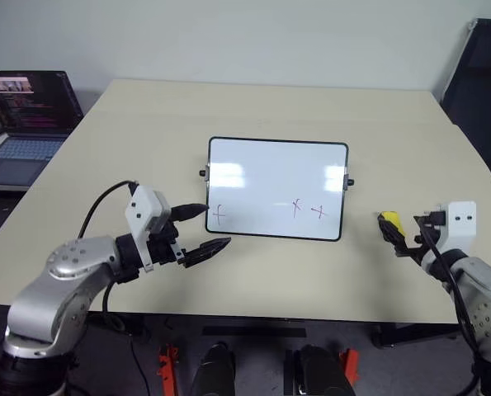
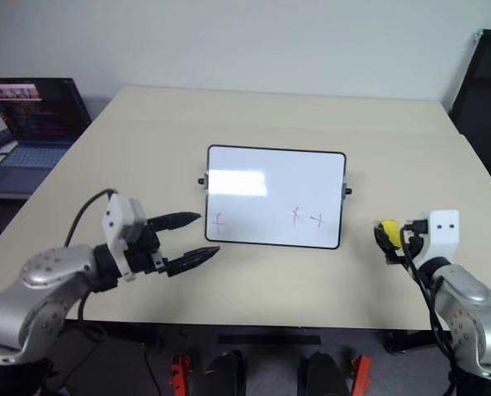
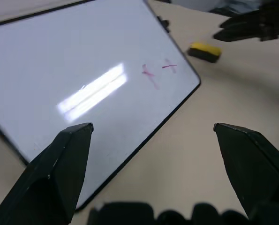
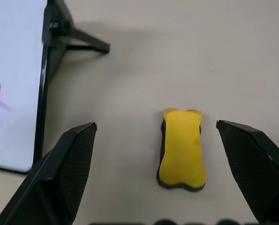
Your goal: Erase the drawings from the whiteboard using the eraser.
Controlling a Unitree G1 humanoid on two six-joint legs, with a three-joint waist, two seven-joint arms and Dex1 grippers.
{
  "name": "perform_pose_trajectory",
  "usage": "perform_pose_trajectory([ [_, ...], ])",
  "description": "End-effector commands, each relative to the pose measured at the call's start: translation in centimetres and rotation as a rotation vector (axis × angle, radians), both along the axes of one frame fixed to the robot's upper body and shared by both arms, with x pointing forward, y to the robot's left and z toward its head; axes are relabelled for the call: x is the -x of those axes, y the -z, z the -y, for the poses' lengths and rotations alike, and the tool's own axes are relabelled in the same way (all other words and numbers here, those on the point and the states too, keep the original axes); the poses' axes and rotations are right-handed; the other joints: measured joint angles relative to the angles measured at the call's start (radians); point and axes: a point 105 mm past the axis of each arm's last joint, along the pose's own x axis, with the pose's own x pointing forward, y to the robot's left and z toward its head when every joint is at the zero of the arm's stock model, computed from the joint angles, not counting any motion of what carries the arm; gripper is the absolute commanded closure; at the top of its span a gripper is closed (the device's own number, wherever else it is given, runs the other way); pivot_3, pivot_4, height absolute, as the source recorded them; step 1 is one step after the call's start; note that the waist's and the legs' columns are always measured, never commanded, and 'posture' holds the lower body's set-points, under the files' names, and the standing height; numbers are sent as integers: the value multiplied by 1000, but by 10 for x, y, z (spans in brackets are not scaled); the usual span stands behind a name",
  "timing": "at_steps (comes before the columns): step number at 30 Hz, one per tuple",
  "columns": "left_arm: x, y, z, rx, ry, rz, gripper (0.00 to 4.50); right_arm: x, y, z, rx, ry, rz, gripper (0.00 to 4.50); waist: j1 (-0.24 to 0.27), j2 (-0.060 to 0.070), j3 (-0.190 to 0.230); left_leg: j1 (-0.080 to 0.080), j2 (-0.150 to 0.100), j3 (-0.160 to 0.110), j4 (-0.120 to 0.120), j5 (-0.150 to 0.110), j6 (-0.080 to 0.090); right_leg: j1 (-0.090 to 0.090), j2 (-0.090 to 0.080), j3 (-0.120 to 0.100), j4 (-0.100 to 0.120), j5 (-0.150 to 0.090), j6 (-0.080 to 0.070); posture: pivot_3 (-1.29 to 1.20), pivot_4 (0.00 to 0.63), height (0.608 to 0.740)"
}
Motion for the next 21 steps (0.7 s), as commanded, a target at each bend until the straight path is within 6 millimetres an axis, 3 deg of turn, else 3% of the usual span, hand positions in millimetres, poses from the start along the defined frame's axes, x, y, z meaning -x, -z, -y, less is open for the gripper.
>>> perform_pose_trajectory([
  [1, -4, -12, 8, -39, 140, 11, 0, -6, -14, 1, -27, 53, 14, 25, -1, 0, 0, 0, 0, 0, 0, 0, 0, 0, 0, 0, 0, 0, 0, 0, 150, 740],
  [6, -12, -24, 31, -85, 332, 25, 0, -23, -3, 1, 40, 51, -62, 25, -3, 0, 0, 0, 0, 0, 0, 0, 0, 0, 0, 0, 0, 0, 1, 0, 150, 740],
  [10, -18, -32, 40, -86, 377, 60, 0, -30, 7, 1, 70, 50, -92, 25, -3, 0, 0, 0, 0, 0, 0, 0, 0, 0, 0, 0, 1, 1, 2, 0, 150, 740],
  [21, -19, -35, 37, -92, 371, 68, 0, -40, 16, 12, 74, 97, -76, 25, -6, 1, 1, 0, 0, 0, 0, 0, 1, 0, 1, 0, 3, 2, 6, 0, 150, 740],
])
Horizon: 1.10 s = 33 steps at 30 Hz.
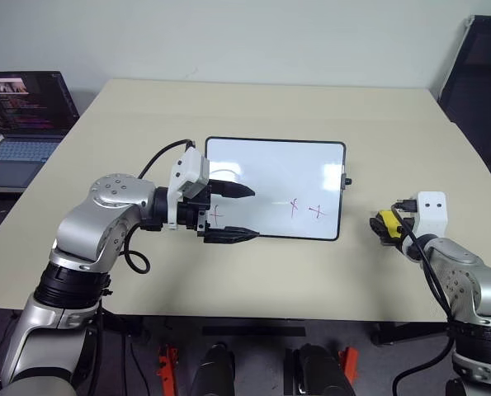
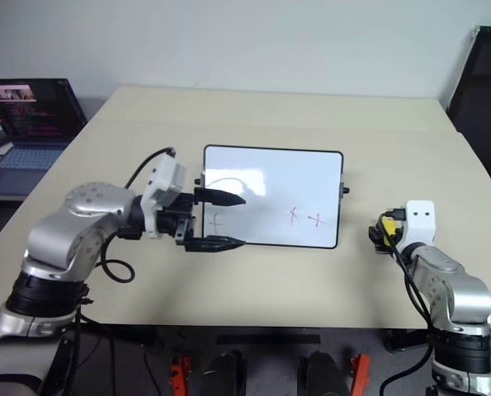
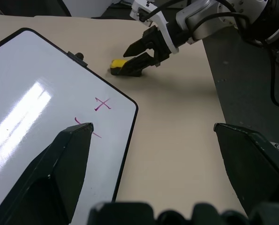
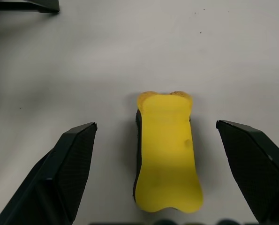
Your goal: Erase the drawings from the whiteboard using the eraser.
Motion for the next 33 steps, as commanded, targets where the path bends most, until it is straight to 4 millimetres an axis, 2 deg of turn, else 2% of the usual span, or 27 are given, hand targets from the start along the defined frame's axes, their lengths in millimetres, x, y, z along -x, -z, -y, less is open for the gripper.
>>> perform_pose_trajectory([
  [1, 1, -11, -4, -3, -3, 51, 0, -7, -16, 5, 7, 23, 86, 25, 0, 0, 0, 0, 0, 0, 0, 0, 0, 0, 0, 0, 0, 0, 0, 0, 150, 740],
  [7, -1, -11, -8, -8, -26, 47, 0, -15, -10, 8, 10, 33, 75, 25, 0, 0, 0, 1, 0, 0, 0, 0, 0, 0, 0, 0, 1, 0, 0, 0, 150, 740],
  [8, -2, -10, -8, -11, -30, 45, 0, -16, -9, 8, 11, 34, 74, 192, 0, 0, 0, 1, 0, 0, 0, 0, 0, 0, 0, 0, 1, 0, 0, 0, 150, 740],
  [10, -1, -8, -10, -18, -32, 39, 0, -18, -7, 8, 19, 37, 67, 643, 0, 0, 0, 1, 0, 0, 0, 0, 0, 0, 0, 0, 1, 0, 0, 0, 150, 740],
  [15, 0, -4, -12, -27, -38, 28, 0, -21, -7, 9, 24, 41, 67, 2439, 0, 0, 0, 1, 0, 0, 0, 0, 0, 0, 0, 0, 2, 0, 1, 0, 150, 740],
  [18, 0, -2, -14, -26, -48, 20, 0, -21, -10, 8, 19, 40, 78, 3357, 0, 0, 0, 1, 0, 0, 0, 0, 0, 0, 0, 0, 1, 0, 1, 0, 150, 740],
  [24, 0, 0, -21, 1, -105, -5, 0, -13, -18, -2, 25, -17, 100, 3413, 0, 0, 0, 1, 0, 0, 0, 0, 1, 0, 0, 0, 2, 0, 1, 0, 150, 740],
  [29, 5, 6, -31, 23, -182, -48, 0, 11, -38, -33, 102, -188, 181, 3413, 0, 1, 0, 1, 0, 0, 0, 0, 1, 0, 0, 0, 2, 0, 1, 0, 150, 740],
  [33, 10, 16, -29, 33, -199, -84, 0, 33, -45, -61, 107, -331, 205, 3413, 1, 1, 0, 1, 0, 0, 0, 0, 1, 0, 0, 0, 2, 0, 1, 0, 150, 740],
])
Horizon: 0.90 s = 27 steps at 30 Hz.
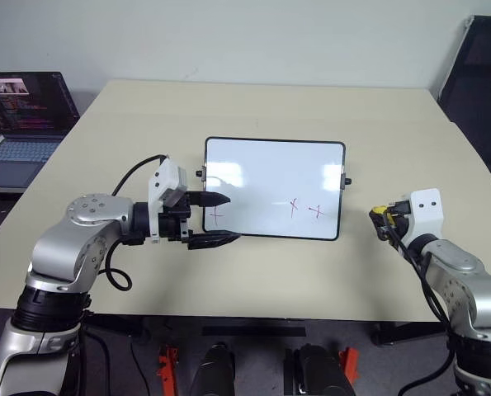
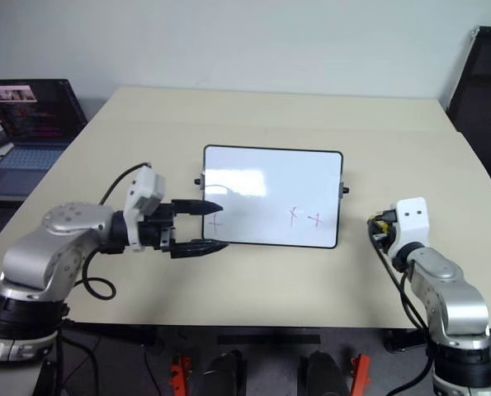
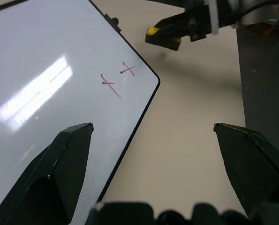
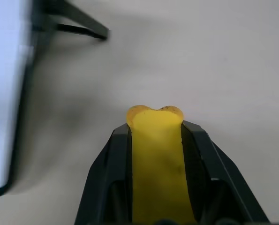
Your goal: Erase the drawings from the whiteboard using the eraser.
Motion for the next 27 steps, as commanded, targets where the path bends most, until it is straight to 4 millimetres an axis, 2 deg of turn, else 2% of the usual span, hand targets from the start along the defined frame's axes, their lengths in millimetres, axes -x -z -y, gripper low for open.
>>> perform_pose_trajectory([
  [1, 8, -7, 5, 17, 12, 28, 0, 23, -20, -37, 12, -195, 53, 3413, 1, 0, 0, 0, 0, 0, 0, 0, 0, 0, 0, 0, 0, 0, 0, 0, 150, 740],
  [3, 9, -5, 6, 16, 15, 20, 0, 33, -21, -55, 10, -286, 42, 3413, 2, 0, 0, 1, 0, 0, 1, 0, 0, 1, 0, 0, 0, -2, -4, 0, 150, 740],
  [5, 9, -4, 6, 12, 26, 14, 0, 29, -21, -75, 154, -360, 68, 3413, 0, 0, 0, 1, 0, 0, 1, 0, 0, 2, 0, 0, 0, -3, -5, 0, 150, 740],
  [7, 8, -4, 5, 4, 34, 12, 0, 20, -22, -84, 250, -372, 105, 3414, -1, 0, 0, 3, 0, 0, 2, 0, 0, 2, 0, 0, 0, -2, -6, 0, 150, 740],
  [10, 10, 1, 2, -21, 46, -2, 0, -2, -28, -89, 302, -335, 163, 3414, 0, 0, 0, 3, 0, 0, 2, 1, 1, 2, 0, 0, 0, -1, -7, 0, 150, 740],
  [16, 14, 10, -3, -67, 51, -14, 0, -29, -28, -90, 431, -307, 212, 3415, 1, 0, 0, 1, 0, 0, 0, 1, 1, 2, 0, 0, -1, -1, -5, 0, 150, 740],
  [19, 18, 15, -4, -79, 55, -23, 0, -30, -22, -89, 479, -336, 199, 3415, 1, 0, 0, 1, 0, 0, -1, 1, 1, 1, 0, 0, -1, -1, -3, 0, 150, 740],
  [23, 20, 15, -5, -72, 46, -20, 0, -18, -2, -92, 517, -455, 99, 3416, 2, 0, 0, 2, 0, 0, 0, 1, 1, 2, 0, -1, 0, -2, -4, 0, 150, 740],
  [27, 21, 14, -5, -68, 40, -20, 0, -15, 0, -94, 559, -503, 93, 3416, 1, 0, 0, 3, 0, 0, 1, 1, 1, 2, 0, 0, 0, -2, -6, 0, 150, 740],
])
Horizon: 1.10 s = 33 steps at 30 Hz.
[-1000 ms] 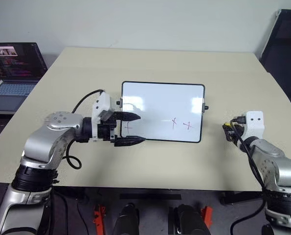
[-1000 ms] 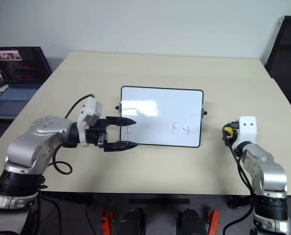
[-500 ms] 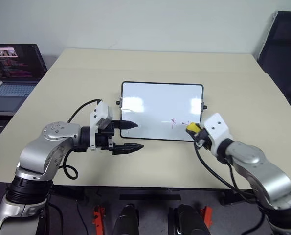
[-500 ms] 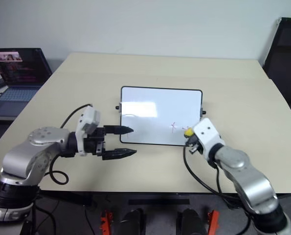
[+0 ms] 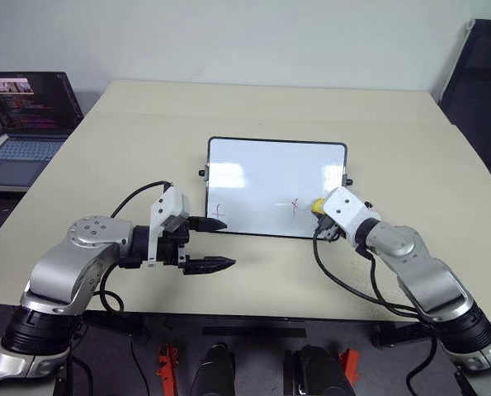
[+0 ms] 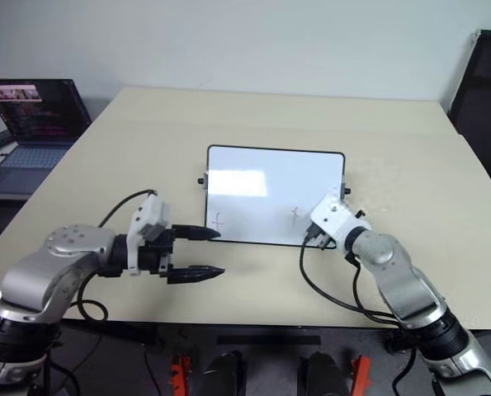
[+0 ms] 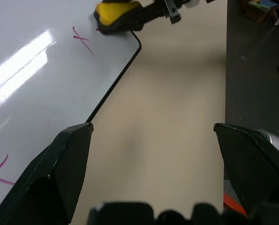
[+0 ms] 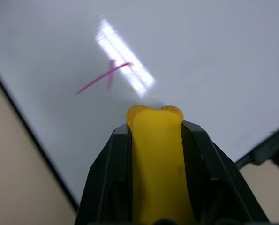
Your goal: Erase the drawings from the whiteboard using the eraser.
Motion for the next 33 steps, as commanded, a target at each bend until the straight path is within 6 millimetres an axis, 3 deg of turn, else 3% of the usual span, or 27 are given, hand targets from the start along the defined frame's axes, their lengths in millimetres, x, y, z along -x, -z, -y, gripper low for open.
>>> perform_pose_trajectory([
  [1, 3, -11, 0, 1, 12, 50, 0, 0, -4, 0, 39, -19, 26, 3416, 0, 0, 0, 0, 0, 0, 0, 0, 0, 0, 0, 0, 0, 0, 0, 0, 150, 740],
  [4, 4, -11, 0, 3, 11, 47, 0, -16, -22, 8, 45, 72, 157, 3416, -2, 0, 0, 0, 0, 0, 0, 0, 0, 0, 0, 0, 0, 1, 0, 0, 150, 740],
  [7, 4, -10, 1, 4, 12, 46, 0, -21, -24, 13, 56, 100, 182, 3416, -1, 0, 0, 0, 0, 0, 0, 0, 0, 0, 0, 0, 0, 1, 0, 0, 150, 740],
  [13, 4, -11, 4, 6, 16, 49, 0, 2, 14, 13, 156, -17, -29, 3430, 1, -1, -1, 0, 0, 0, 0, 0, 0, 0, 0, 0, 0, 1, 0, 0, 150, 740],
  [16, 4, -12, 4, 7, 18, 50, 0, 9, 23, 17, 201, -48, -78, 3431, 0, -1, -1, 1, 0, 0, 0, 0, 0, 0, 0, 0, 0, 1, 0, 0, 150, 740],
  [19, 4, -12, 5, 8, 21, 49, 0, 0, 11, 21, 206, -10, 3, 3431, 0, -1, -1, 1, 0, 0, 1, 1, 1, 1, 0, 0, 0, 1, 0, 0, 150, 740],
  [23, 5, -12, 6, 9, 24, 49, 0, -20, -20, 28, 173, 98, 185, 3431, -2, -1, -1, 2, 0, 0, 1, 1, 1, 1, 0, 0, 1, 2, -1, 0, 150, 740],
  [25, 5, -12, 6, 9, 25, 49, 0, -22, -23, 27, 165, 104, 197, 3432, 0, -1, -1, 2, 0, 1, 1, 2, 2, 1, 0, 1, 1, 3, -1, 0, 150, 740],
  [33, 5, -10, 5, 10, 27, 46, 0, 6, 22, 30, 255, -10, -52, 3433, 1, -2, -1, 2, 0, 1, 1, 2, 2, 1, 0, 0, 0, 3, -1, 0, 150, 740],
])
